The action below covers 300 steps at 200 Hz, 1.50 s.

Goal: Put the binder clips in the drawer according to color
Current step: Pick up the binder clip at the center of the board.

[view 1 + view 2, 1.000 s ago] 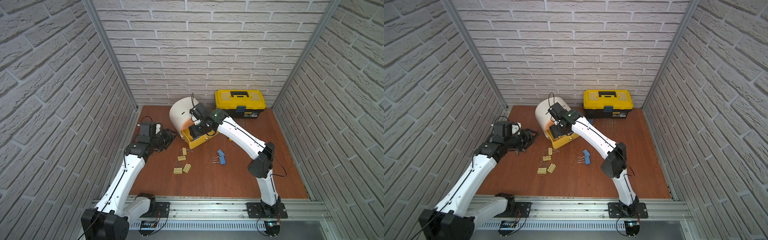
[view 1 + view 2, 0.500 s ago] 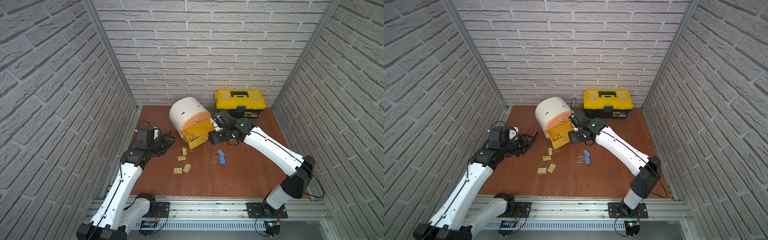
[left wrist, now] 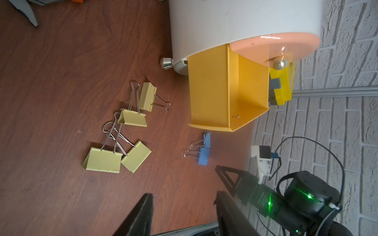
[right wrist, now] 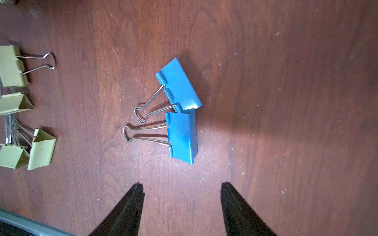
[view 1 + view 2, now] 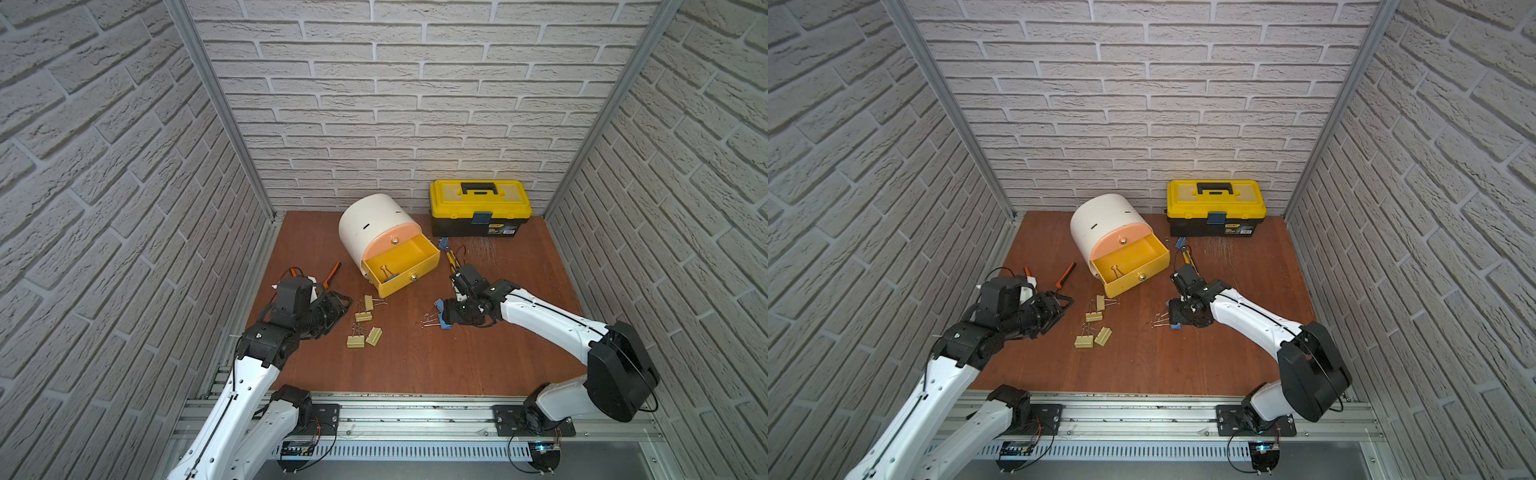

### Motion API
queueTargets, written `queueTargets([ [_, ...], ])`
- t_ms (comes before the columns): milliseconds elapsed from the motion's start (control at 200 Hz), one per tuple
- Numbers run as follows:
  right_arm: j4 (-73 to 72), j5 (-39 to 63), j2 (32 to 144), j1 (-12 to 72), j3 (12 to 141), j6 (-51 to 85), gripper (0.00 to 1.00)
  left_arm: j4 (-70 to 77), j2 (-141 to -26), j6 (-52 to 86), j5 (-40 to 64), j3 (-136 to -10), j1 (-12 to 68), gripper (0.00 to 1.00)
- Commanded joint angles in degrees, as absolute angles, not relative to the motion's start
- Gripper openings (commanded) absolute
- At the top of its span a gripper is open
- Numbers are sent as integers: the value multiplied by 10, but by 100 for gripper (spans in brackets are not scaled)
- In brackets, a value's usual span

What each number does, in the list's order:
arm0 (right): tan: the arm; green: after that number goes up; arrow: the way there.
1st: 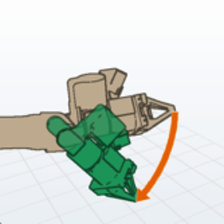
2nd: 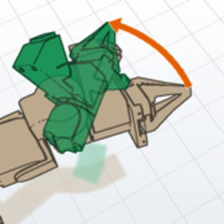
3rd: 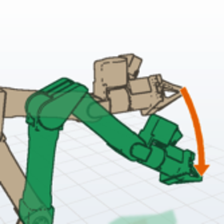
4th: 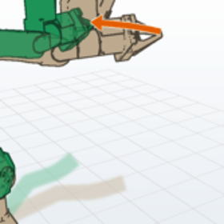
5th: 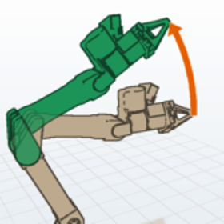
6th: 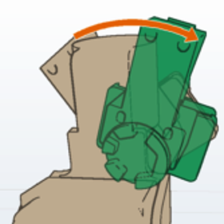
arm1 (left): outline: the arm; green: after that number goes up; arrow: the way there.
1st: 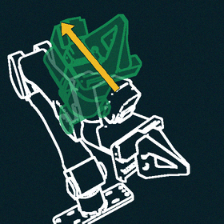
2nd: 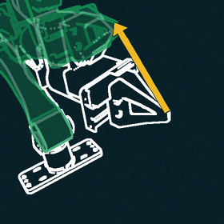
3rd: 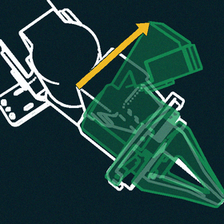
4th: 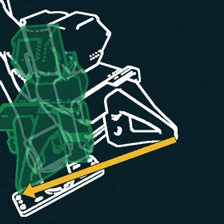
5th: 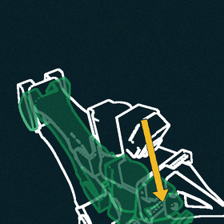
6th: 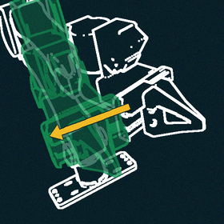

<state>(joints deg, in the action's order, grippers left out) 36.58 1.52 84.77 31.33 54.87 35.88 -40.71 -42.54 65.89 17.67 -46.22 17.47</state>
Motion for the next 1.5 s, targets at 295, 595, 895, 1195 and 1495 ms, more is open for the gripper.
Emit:
queueTargets([
  [295, 270, 46, 913, 313, 548, 382, 65, -407, -418, 669, 155, -455, 194, 54],
  [595, 270, 60, 917, 341, 531, 400, 64, -399, -420, 672, 150, -452, 199, 54],
  [895, 260, 69, 917, 394, 523, 417, 64, -397, -423, 674, 149, -452, 201, 54],
  [1195, 247, 79, 930, 436, 545, 425, 63, -397, -426, 673, 147, -450, 201, 54],
  [1495, 286, 47, 912, 472, 561, 396, 63, -392, -421, 676, 142, -446, 201, 54],
])
